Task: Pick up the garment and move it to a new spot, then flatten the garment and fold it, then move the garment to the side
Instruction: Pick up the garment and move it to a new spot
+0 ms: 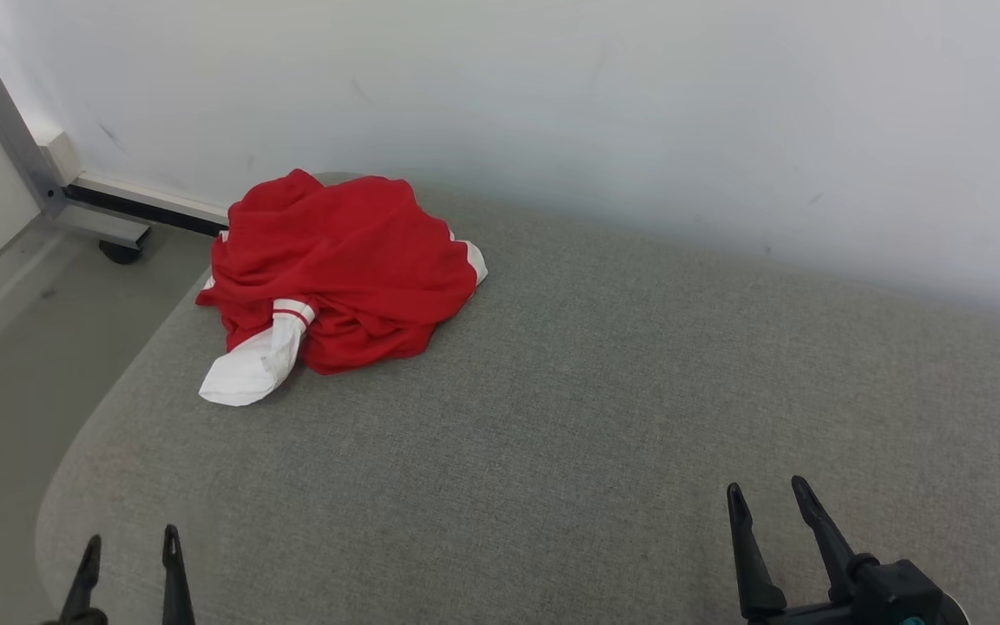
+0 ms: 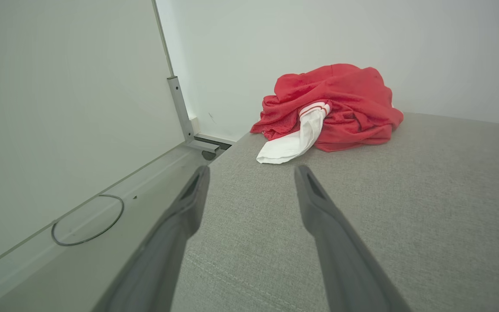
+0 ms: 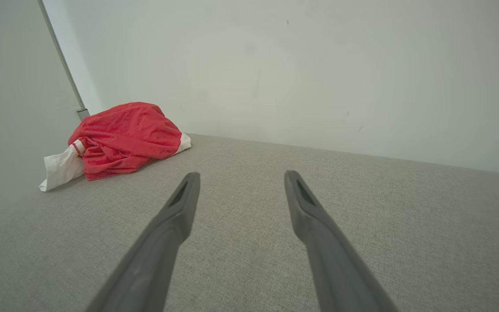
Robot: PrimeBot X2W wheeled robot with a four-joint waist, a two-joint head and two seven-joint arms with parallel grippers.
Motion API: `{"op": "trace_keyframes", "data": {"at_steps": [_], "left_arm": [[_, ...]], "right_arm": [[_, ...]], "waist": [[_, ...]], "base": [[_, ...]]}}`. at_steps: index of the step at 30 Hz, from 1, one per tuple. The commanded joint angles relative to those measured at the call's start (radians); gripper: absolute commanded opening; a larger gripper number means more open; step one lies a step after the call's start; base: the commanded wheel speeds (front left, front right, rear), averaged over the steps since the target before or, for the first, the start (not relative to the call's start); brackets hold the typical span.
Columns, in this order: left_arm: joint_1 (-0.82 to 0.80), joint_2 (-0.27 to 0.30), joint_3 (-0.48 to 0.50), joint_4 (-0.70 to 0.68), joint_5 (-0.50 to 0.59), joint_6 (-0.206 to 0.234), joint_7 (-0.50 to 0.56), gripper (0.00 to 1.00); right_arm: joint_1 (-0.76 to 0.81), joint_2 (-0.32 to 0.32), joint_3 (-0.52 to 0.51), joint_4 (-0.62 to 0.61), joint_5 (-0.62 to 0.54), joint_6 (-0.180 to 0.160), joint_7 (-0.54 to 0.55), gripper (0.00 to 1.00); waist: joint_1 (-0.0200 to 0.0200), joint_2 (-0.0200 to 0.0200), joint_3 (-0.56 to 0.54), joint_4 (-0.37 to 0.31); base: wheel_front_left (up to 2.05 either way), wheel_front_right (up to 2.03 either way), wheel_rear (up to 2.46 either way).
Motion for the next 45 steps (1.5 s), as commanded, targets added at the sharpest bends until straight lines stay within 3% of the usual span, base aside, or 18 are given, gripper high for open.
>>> {"op": "trace_keyframes", "data": {"at_steps": [1, 10, 26, 36, 45], "left_arm": [[-0.022, -0.002, 0.006, -0.006, -0.021, -0.004, -0.004, 1.0], [-0.174, 0.031, 0.021, -0.023, -0.056, -0.019, 0.03, 1.0], [-0.557, 0.182, 0.12, 0.004, -0.147, -0.02, 0.142, 1.0], [-0.676, 0.312, 0.156, 0.122, -0.153, -0.031, 0.244, 1.0], [-0.708, 0.37, 0.133, 0.317, -0.161, -0.061, 0.348, 1.0]], "right_arm": [[-0.007, 0.001, -0.001, -0.002, -0.013, -0.002, -0.001, 1.0], [-0.071, 0.0, -0.004, -0.016, -0.047, -0.002, -0.001, 1.0], [-0.203, -0.015, -0.048, -0.089, -0.056, -0.002, -0.001, 1.0], [-0.231, -0.003, -0.052, -0.118, -0.041, -0.002, -0.001, 1.0], [-0.24, 0.0, -0.062, -0.122, -0.039, -0.002, -0.001, 1.0]], "waist": [[-0.0002, 0.0, 0.012, -0.011], [-0.0002, 0.0, 0.1, -0.096], [-0.0002, 0.0, 0.358, -0.373], [-0.0002, 0.0, 0.433, -0.497], [-0.0002, 0.0, 0.436, -0.521]], "base": [[0.0, 0.0, 0.0], [0.0, 0.0, 0.0], [0.0, 0.0, 0.0], [0.0, 0.0, 0.0], [0.0, 0.0, 0.0]]}}
